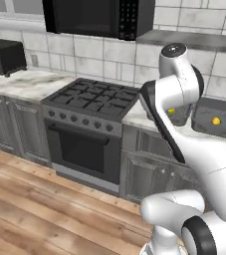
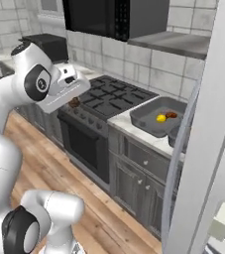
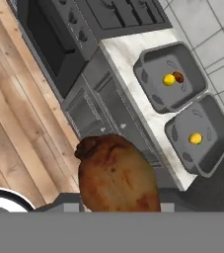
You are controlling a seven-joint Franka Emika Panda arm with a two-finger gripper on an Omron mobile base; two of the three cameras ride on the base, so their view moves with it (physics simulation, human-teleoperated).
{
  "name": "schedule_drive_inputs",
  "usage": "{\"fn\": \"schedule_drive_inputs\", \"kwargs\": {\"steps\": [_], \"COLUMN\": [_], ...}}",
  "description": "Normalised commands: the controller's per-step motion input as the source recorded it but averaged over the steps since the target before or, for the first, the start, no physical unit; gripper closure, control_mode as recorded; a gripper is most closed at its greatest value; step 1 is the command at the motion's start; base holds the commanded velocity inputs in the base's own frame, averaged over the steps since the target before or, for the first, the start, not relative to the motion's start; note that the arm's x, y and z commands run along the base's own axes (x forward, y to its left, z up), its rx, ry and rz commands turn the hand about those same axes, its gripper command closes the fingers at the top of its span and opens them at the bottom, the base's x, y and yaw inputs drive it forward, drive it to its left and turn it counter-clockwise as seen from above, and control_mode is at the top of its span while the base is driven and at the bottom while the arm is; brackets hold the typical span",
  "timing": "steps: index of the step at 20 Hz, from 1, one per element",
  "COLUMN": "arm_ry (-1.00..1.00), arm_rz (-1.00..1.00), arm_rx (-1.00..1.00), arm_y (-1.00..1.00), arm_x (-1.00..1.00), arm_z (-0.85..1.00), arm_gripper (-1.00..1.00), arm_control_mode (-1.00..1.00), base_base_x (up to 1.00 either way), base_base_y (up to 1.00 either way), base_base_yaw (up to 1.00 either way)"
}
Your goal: Place one lemon and one chicken drumstick in each tupperware on the nearby counter, to pack two identical lunches.
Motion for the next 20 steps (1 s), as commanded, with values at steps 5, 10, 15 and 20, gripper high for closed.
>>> {"fn": "schedule_drive_inputs", "kwargs": {"steps": [5, 10, 15, 20], "arm_ry": [0.0, 0.0, 0.0, 0.0], "arm_rz": [0.0, 0.0, 0.0, 0.0], "arm_rx": [0.0, 0.0, 0.0, 0.0], "arm_y": [0.0, 0.0, 0.0, 0.0], "arm_x": [0.0, 0.0, 0.0, 0.0], "arm_z": [0.0, 0.0, 0.0, 0.0], "arm_gripper": [1.0, 1.0, 1.0, 1.0], "arm_control_mode": [1.0, 1.0, 1.0, 1.0], "base_base_x": [0.73, 0.29, 0.14, 0.28], "base_base_y": [0.34, 0.22, 0.01, -0.05], "base_base_yaw": [-0.28, -0.45, -0.54, -0.55]}}
